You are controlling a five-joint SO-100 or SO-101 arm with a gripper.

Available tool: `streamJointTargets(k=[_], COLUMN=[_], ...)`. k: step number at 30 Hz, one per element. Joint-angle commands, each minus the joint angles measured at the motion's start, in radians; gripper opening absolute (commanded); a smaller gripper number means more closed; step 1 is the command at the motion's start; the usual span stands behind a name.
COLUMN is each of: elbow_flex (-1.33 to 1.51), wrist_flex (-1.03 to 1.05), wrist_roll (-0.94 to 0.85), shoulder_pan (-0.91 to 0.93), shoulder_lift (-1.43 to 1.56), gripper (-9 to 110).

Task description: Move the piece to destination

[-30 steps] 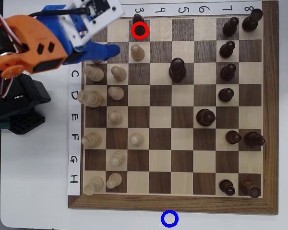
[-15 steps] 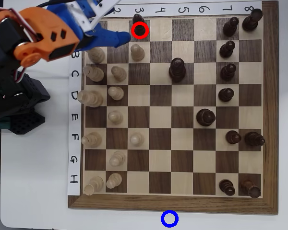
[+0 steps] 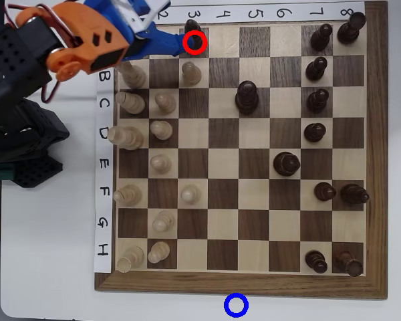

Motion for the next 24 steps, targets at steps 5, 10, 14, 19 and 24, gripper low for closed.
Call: streamJointTargets(k=[5,10,14,19,24], elbow_flex=[0.017,0.017,0.029,0.041,0.061], wrist_flex=[-0.166,-0.212,-0.252,-0.288,-0.336], wrist_roll=[0.242,0.239,0.232,0.219,0.206], shoulder_pan=[0.009,0.009,0.014,0.029,0.032], shoulder_lift=[-0.058,-0.095,-0.118,-0.135,-0.141], gripper=[27,27,27,26,27])
